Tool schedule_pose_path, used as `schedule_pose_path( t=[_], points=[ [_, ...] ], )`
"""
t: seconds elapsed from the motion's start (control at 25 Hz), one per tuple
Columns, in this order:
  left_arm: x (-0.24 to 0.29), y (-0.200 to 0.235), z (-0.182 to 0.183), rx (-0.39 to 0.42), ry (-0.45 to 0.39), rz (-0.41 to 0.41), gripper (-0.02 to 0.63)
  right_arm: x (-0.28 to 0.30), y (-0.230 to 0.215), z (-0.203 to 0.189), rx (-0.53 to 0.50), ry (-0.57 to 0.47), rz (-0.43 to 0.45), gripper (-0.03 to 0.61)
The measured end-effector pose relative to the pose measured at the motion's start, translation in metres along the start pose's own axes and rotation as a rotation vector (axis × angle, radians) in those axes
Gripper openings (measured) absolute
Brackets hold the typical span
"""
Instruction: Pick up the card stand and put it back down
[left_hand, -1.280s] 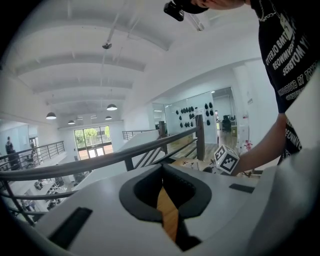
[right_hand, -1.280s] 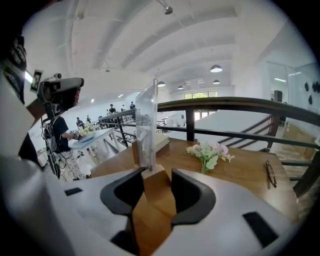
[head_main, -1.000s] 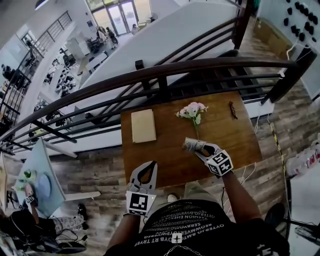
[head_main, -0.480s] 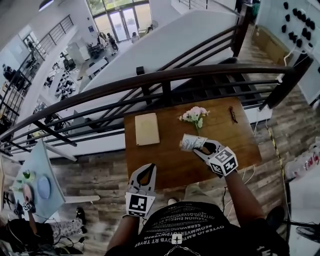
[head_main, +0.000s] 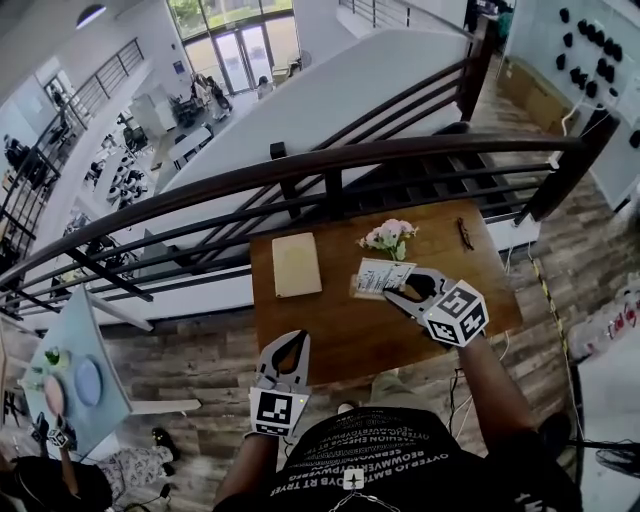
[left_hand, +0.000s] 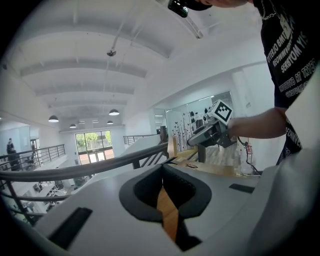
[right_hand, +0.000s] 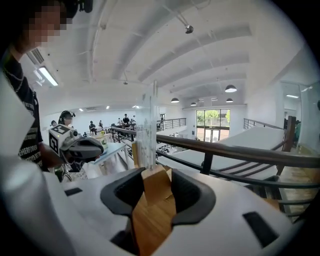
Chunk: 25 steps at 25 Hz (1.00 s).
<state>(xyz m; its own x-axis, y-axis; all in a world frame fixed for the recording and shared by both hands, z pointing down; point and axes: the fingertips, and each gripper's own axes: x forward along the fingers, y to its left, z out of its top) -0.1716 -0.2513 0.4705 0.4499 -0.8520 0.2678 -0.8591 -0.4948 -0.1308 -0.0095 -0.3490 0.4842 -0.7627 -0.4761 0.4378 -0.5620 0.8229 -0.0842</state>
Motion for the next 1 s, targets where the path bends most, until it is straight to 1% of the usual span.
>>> schedule_pose_path(
  t=[0.32, 0.52, 0.6, 0.8, 1.0],
  points=[
    [0.005, 0.001, 0.006, -0.004, -0.012, -0.011, 0.026, -0.011, 0.004, 0.034, -0.018, -0.018, 0.006, 0.172],
    [0.011, 0.005, 0.006, -0.009, -0.017, -0.011, 0.026, -0.016, 0.009, 0.055, -0.065, -0.021, 0.012, 0.172],
    [0.013, 0.006, 0.007, -0.012, -0.017, -0.008, 0.026, -0.018, 0.009, 0.061, -0.067, -0.027, 0.021, 0.172],
    [0.021, 0.009, 0.006, -0.019, -0.026, -0.002, 0.026, -0.018, 0.002, 0.063, -0.066, -0.035, 0.010, 0.172],
    [0.027, 0.016, 0.004, -0.027, -0.021, 0.010, 0.026, -0.007, -0.008, 0.048, -0.085, 0.006, -0.023, 0.172]
  ],
)
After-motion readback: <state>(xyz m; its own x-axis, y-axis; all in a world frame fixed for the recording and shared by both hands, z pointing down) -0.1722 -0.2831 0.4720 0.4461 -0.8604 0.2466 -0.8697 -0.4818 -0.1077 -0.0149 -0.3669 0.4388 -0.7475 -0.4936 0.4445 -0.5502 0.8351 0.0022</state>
